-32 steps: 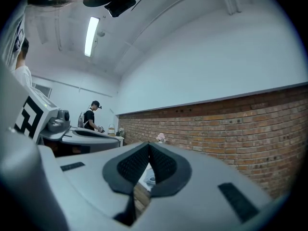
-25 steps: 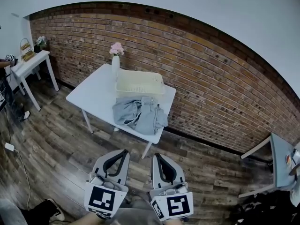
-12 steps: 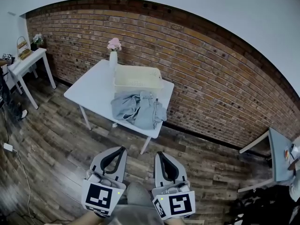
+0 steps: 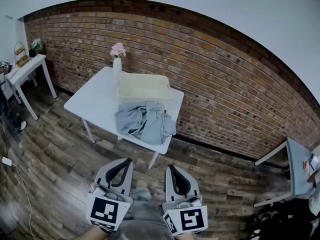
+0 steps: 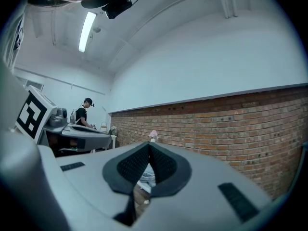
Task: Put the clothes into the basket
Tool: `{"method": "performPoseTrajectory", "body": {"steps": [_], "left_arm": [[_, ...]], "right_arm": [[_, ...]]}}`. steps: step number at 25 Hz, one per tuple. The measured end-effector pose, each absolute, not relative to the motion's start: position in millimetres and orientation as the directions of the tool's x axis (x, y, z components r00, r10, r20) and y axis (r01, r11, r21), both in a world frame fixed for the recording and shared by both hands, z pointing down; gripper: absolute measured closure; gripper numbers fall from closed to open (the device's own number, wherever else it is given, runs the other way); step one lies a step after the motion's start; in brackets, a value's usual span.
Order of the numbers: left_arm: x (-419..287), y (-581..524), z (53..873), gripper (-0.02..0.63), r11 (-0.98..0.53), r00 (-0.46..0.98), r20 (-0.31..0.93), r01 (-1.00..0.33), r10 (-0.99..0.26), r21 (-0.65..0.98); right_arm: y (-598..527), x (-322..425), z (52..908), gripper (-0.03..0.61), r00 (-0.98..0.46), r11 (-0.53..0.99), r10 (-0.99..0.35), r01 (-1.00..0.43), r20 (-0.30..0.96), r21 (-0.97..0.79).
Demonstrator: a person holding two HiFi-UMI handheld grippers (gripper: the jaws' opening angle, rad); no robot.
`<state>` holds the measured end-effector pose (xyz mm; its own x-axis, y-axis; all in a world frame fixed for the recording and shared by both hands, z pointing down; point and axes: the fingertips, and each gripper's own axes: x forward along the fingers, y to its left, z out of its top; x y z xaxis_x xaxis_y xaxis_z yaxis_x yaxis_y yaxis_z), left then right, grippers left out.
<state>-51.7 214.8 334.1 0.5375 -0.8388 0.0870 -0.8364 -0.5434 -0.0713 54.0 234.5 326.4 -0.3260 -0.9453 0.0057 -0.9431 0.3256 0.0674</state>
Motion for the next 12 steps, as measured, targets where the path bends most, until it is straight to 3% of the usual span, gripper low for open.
{"method": "performPoseTrajectory", "body": {"steps": [12], "left_arm": [[-48.4, 115.8, 337.1, 0.604, -0.528, 0.521, 0.095, -0.846, -0.848, -0.069]], "right_arm": [[134.5, 63.9, 326.6, 0.574, -0.326, 0.325, -0.945, -0.942, 0.002, 0.081]]}}
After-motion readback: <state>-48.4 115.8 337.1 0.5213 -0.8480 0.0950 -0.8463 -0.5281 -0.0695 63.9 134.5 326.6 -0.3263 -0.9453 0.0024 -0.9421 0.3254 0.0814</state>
